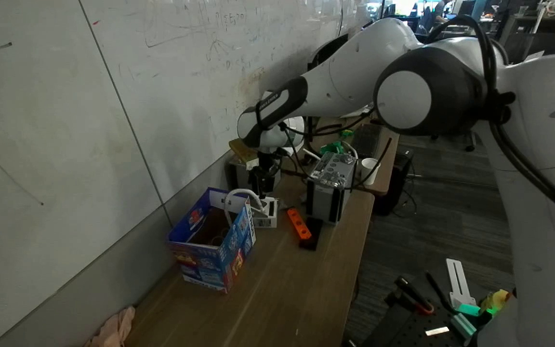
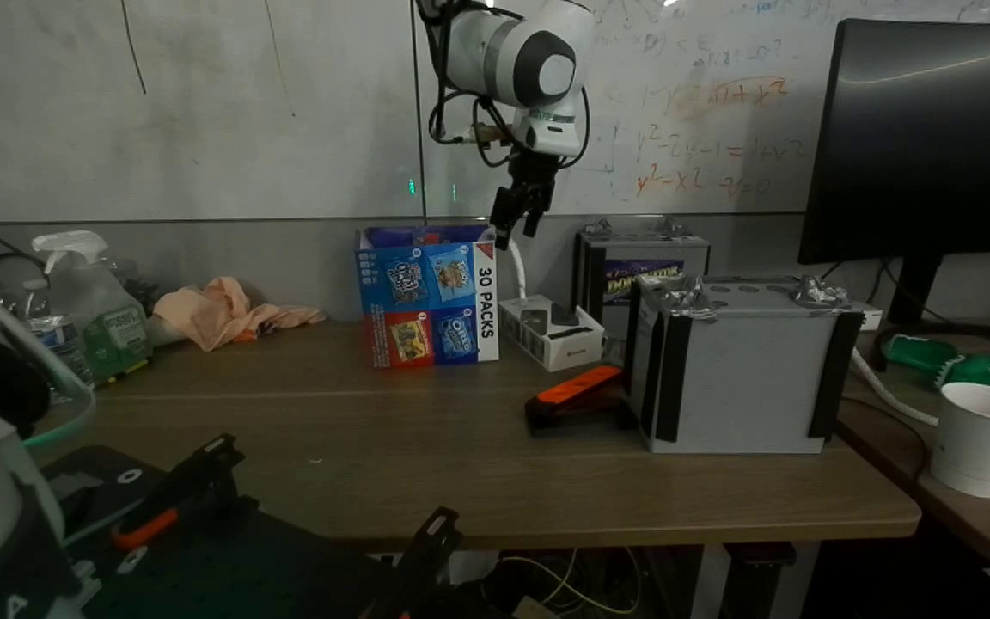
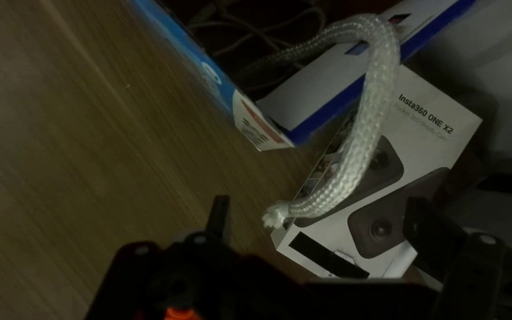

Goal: Place the white ropes inside the blue box then push the box to the left

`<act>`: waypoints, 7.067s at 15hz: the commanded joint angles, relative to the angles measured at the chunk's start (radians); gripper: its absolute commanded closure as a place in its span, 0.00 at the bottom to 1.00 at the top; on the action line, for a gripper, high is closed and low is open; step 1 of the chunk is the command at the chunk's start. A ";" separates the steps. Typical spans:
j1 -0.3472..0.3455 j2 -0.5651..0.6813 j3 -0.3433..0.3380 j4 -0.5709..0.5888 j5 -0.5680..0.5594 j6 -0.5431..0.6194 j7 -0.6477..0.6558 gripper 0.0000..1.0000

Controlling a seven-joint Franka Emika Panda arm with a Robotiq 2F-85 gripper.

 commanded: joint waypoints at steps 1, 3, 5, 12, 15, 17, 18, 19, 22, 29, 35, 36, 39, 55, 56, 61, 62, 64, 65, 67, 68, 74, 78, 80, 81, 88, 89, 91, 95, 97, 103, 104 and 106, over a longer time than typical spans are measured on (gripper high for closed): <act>-0.013 0.046 0.009 0.057 0.048 -0.010 -0.034 0.00; -0.016 0.062 0.009 0.068 0.059 -0.014 -0.038 0.00; -0.023 0.079 0.014 0.080 0.074 -0.020 -0.048 0.00; -0.043 0.111 0.036 0.109 0.120 -0.043 -0.094 0.00; -0.048 0.119 0.040 0.118 0.137 -0.055 -0.118 0.26; -0.050 0.123 0.040 0.122 0.142 -0.061 -0.129 0.42; -0.050 0.124 0.039 0.123 0.144 -0.064 -0.133 0.49; -0.049 0.125 0.036 0.124 0.141 -0.068 -0.137 0.58; -0.043 0.121 0.031 0.121 0.127 -0.085 -0.150 0.80; 0.041 0.011 0.016 0.042 0.066 -0.104 -0.149 0.96; 0.162 -0.203 0.001 -0.085 -0.076 -0.097 -0.076 0.96; 0.173 -0.236 0.008 -0.099 -0.090 -0.107 -0.073 0.96; 0.196 -0.318 0.046 -0.138 -0.101 -0.133 -0.100 0.96; 0.240 -0.066 0.114 0.001 -0.111 -0.064 -0.377 0.97; 0.246 -0.043 0.110 0.015 -0.119 -0.064 -0.380 0.97; 0.287 0.029 0.075 0.070 -0.199 -0.097 -0.378 0.56; 0.295 0.032 0.065 0.071 -0.222 -0.104 -0.379 0.47; 0.312 0.023 0.044 0.064 -0.268 -0.111 -0.376 0.33; 0.317 0.011 0.039 0.056 -0.283 -0.111 -0.375 0.24; 0.325 -0.012 0.031 0.040 -0.306 -0.101 -0.367 0.09; 0.331 -0.028 0.025 0.026 -0.322 -0.090 -0.362 0.03; 0.357 -0.113 0.014 -0.036 -0.401 -0.083 -0.342 0.00; 0.329 -0.140 0.030 -0.086 -0.374 -0.111 -0.360 0.00; 0.316 -0.131 0.032 -0.101 -0.363 -0.132 -0.363 0.00; 0.310 -0.127 0.031 -0.107 -0.364 -0.128 -0.367 0.00; 0.279 -0.040 0.034 -0.107 -0.352 -0.093 -0.388 0.00; 0.279 -0.024 0.034 -0.105 -0.350 -0.086 -0.388 0.00; 0.278 -0.004 0.036 -0.104 -0.344 -0.067 -0.396 0.25; 0.277 0.017 0.045 -0.102 -0.323 -0.052 -0.411 0.51; 0.279 0.011 0.047 -0.107 -0.315 -0.051 -0.413 0.66; 0.277 0.004 0.064 -0.124 -0.270 -0.060 -0.444 1.00; 0.276 0.005 0.069 -0.126 -0.261 -0.060 -0.451 1.00; 0.275 -0.003 0.079 -0.135 -0.247 -0.061 -0.467 0.99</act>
